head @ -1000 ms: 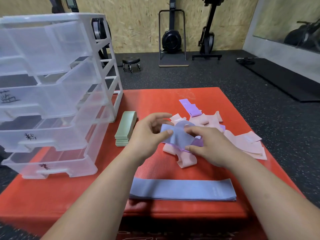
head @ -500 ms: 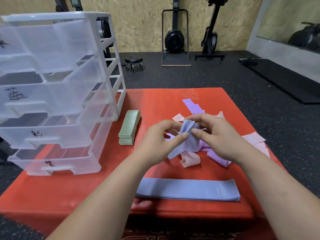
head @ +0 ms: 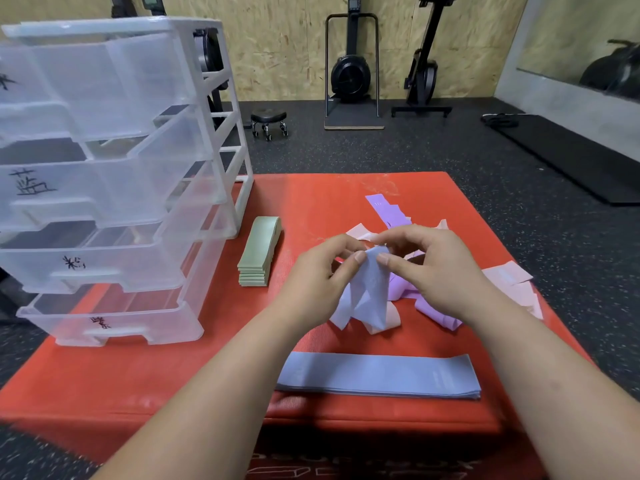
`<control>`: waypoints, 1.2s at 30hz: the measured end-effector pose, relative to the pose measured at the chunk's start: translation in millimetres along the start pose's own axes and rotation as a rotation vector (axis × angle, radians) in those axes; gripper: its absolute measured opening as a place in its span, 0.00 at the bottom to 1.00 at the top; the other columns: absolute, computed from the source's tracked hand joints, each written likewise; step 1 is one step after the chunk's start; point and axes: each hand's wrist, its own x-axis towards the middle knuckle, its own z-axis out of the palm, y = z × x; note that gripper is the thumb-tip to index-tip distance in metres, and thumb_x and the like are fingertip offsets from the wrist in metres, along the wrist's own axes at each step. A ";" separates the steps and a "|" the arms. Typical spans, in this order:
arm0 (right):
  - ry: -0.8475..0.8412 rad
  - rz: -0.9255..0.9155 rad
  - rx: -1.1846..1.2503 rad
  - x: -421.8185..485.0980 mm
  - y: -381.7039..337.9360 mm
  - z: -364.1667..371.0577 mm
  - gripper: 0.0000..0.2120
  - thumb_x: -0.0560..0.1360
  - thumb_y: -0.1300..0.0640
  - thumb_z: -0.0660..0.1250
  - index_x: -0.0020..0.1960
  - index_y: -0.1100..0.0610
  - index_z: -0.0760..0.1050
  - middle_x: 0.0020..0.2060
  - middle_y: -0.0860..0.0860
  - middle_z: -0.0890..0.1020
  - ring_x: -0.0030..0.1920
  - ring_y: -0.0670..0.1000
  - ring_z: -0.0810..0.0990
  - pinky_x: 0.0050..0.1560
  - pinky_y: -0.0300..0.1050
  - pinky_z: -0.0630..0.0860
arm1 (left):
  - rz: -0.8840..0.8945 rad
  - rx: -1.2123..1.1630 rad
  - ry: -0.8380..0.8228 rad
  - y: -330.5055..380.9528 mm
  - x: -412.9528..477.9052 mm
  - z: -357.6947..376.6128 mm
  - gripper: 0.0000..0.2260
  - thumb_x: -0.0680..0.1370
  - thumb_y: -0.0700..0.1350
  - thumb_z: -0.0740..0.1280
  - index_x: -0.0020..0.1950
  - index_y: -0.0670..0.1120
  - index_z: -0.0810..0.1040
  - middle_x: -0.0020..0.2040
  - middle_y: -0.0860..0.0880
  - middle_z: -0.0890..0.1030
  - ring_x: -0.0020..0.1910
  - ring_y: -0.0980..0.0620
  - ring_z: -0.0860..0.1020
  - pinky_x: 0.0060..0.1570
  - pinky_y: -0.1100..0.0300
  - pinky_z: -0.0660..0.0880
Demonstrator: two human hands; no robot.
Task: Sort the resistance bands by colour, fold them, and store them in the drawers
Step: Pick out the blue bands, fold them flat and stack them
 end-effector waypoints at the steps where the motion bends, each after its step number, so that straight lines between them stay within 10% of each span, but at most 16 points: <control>1: 0.015 -0.008 -0.028 -0.5 -0.7 1.2 0.11 0.77 0.57 0.76 0.56 0.43 0.84 0.46 0.43 0.84 0.49 0.44 0.82 0.52 0.39 0.79 | 0.009 0.007 -0.007 0.6 0.1 0.4 0.05 0.86 0.49 0.65 0.55 0.56 0.81 0.48 0.55 0.83 0.47 0.53 0.81 0.51 0.50 0.80; 11: -0.136 0.094 0.383 -4.9 -7.9 14.4 0.19 0.79 0.64 0.72 0.67 0.52 0.73 0.52 0.50 0.88 0.57 0.49 0.86 0.61 0.44 0.80 | 0.069 -0.100 0.152 14.0 1.6 -4.4 0.07 0.83 0.44 0.72 0.49 0.57 0.83 0.40 0.53 0.82 0.40 0.58 0.77 0.42 0.56 0.75; 15: -0.239 0.068 0.219 -4.5 1.1 14.4 0.20 0.77 0.61 0.75 0.66 0.50 0.76 0.51 0.49 0.88 0.55 0.50 0.86 0.63 0.51 0.79 | 0.060 -0.264 0.350 22.5 5.0 -13.9 0.02 0.83 0.44 0.71 0.51 0.49 0.84 0.44 0.43 0.83 0.42 0.46 0.79 0.47 0.44 0.78; 23: -0.153 0.066 -0.340 -9.3 26.4 -19.1 0.08 0.75 0.51 0.75 0.47 0.39 0.80 0.44 0.36 0.83 0.49 0.39 0.78 0.46 0.39 0.71 | -0.110 -0.417 0.664 11.2 -0.4 -42.0 0.05 0.84 0.48 0.70 0.53 0.49 0.84 0.43 0.52 0.84 0.40 0.54 0.79 0.42 0.58 0.78; 36: -0.106 0.193 -0.358 -49.8 51.1 -55.7 0.06 0.76 0.54 0.76 0.48 0.43 0.83 0.42 0.42 0.85 0.43 0.46 0.82 0.42 0.44 0.75 | -0.385 -0.250 0.416 -35.8 -35.5 -61.1 0.05 0.82 0.43 0.73 0.46 0.45 0.85 0.35 0.51 0.81 0.33 0.52 0.74 0.39 0.54 0.74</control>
